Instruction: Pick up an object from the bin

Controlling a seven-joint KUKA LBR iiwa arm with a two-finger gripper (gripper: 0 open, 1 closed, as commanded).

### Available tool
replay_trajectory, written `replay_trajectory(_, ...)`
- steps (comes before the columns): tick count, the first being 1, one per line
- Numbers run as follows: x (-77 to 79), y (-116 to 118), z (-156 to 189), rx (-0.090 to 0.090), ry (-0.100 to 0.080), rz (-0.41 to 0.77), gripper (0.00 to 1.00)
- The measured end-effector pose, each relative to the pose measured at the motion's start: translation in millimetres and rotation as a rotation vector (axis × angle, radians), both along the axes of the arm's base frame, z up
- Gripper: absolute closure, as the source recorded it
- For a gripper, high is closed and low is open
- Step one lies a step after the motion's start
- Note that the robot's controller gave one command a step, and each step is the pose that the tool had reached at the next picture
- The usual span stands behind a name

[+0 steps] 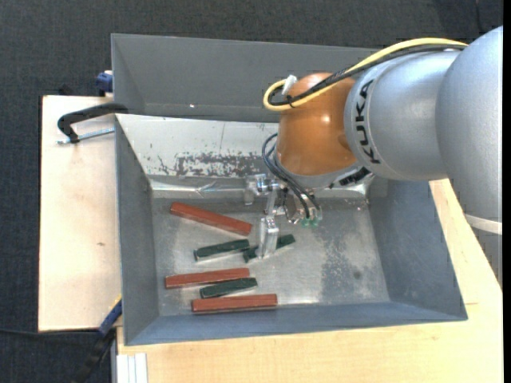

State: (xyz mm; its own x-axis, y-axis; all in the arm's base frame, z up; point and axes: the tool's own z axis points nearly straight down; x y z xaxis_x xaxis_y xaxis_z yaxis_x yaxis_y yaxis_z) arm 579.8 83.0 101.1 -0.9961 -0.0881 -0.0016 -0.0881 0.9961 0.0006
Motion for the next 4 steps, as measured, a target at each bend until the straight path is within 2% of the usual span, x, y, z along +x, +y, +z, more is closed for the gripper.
replay_trajectory(1, -4.2, 40, -25, 0.005, -0.013, 0.164, 1.0)
replay_trajectory(2, -4.2, 40, -25, 0.005, -0.013, 0.164, 1.0)
replay_trajectory(3, -14.5, 57, 25, 0.001, 0.001, 0.111, 1.0)
replay_trajectory(4, -10.3, 74, 94, 0.002, -0.004, -0.019, 1.0)
